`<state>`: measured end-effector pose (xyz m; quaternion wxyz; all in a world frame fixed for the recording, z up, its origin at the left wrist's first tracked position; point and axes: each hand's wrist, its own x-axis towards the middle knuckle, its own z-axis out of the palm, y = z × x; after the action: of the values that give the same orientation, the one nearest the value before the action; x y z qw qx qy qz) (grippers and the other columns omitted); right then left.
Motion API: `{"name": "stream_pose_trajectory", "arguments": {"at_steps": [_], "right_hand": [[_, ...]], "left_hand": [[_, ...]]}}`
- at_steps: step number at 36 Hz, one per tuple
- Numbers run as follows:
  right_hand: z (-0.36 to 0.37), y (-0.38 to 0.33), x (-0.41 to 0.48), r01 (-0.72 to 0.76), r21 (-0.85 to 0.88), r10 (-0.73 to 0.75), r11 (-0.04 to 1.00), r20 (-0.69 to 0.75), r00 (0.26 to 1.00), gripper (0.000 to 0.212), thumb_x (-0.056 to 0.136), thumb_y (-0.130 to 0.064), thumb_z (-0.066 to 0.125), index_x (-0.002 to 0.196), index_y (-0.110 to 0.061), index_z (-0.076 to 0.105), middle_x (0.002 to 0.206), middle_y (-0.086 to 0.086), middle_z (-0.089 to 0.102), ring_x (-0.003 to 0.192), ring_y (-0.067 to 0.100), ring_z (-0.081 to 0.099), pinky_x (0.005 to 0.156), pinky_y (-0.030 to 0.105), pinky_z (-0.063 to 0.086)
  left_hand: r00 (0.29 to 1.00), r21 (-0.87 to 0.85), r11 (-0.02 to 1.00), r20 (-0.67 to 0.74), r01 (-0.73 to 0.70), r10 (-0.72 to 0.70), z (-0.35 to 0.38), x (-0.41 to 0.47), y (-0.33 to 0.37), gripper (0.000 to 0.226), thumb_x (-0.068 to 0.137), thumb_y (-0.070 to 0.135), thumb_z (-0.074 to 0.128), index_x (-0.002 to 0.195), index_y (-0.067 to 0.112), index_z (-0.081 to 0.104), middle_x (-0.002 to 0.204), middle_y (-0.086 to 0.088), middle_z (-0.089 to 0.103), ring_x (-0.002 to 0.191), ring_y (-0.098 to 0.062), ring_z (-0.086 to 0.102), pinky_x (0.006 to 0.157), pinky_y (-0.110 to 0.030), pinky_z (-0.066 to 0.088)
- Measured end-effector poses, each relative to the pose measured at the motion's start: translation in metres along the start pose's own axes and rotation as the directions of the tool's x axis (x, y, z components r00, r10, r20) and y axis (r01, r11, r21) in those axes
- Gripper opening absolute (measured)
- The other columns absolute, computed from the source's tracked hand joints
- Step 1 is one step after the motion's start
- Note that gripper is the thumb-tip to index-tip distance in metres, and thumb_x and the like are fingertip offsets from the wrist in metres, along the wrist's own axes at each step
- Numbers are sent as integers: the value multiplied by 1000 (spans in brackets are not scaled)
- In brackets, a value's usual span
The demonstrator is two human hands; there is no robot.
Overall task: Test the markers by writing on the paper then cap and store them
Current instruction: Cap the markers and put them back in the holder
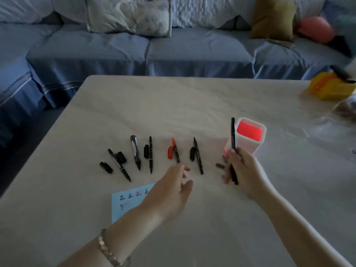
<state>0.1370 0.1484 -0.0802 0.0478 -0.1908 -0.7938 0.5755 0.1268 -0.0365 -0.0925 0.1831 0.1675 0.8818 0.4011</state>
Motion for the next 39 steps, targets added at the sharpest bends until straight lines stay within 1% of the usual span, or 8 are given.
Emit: {"name": "stream_pose_trajectory", "arguments": {"at_steps": [3,7,14,19,26,30,35,39], "right_hand": [[-41,-11,21,-1,-377,-41,926,-105,994,32,98,-33,32,81,-19,55,65,2,51,53,19,47,55,27,38],[-78,-23,41,-11,-687,-109,726,-131,985,27,93,-12,34,83,-2,56,66,11,52,56,28,45,46,28,29],[-70,-12,56,-119,-734,-37,668,-192,981,32,85,-6,43,53,-11,43,55,7,41,52,26,38,43,25,24],[-61,-7,64,-97,-616,-73,782,-245,967,15,83,-12,56,86,-6,69,83,14,63,72,31,55,53,27,38],[-56,-3,42,-24,-483,-162,875,-339,927,38,84,-13,60,121,-16,54,85,0,62,83,21,56,71,29,43],[-40,2,21,-8,-539,-141,842,-235,962,25,83,-16,61,108,-20,62,83,-2,63,75,20,58,68,28,45],[8,1,3,40,-586,-100,809,-71,992,14,84,-20,61,95,-22,68,72,-14,59,74,17,57,65,27,46],[62,-13,-2,173,-615,-127,769,119,985,18,83,-20,57,96,-22,69,67,-15,54,69,12,52,64,23,43]], "left_hand": [[993,120,988,-61,-97,105,-5,1,-9,22,96,31,40,118,33,42,110,19,45,88,4,52,75,-12,43],[968,180,976,-196,-121,156,-15,3,-24,11,94,24,47,101,31,49,91,20,51,81,9,51,67,-4,39],[945,58,998,-325,-25,43,-36,3,-51,13,94,17,49,94,29,55,93,17,59,87,4,54,68,-7,37],[902,158,980,-429,121,-43,-59,6,-83,15,92,11,49,100,21,58,99,3,58,93,-16,56,74,-26,42],[838,293,829,-437,477,-327,-84,28,-137,41,91,30,51,128,12,47,127,-17,48,118,-38,40,98,-44,36],[853,291,835,-397,467,-338,-85,39,-150,40,89,33,55,124,13,53,107,-16,56,111,-36,46,93,-42,40],[861,186,900,-418,395,-291,-83,32,-150,12,85,11,60,93,2,63,95,-16,56,96,-31,53,79,-35,41],[828,61,915,-452,399,-331,-85,18,-155,24,84,11,61,107,4,59,105,-14,56,98,-29,56,82,-31,42]]}}
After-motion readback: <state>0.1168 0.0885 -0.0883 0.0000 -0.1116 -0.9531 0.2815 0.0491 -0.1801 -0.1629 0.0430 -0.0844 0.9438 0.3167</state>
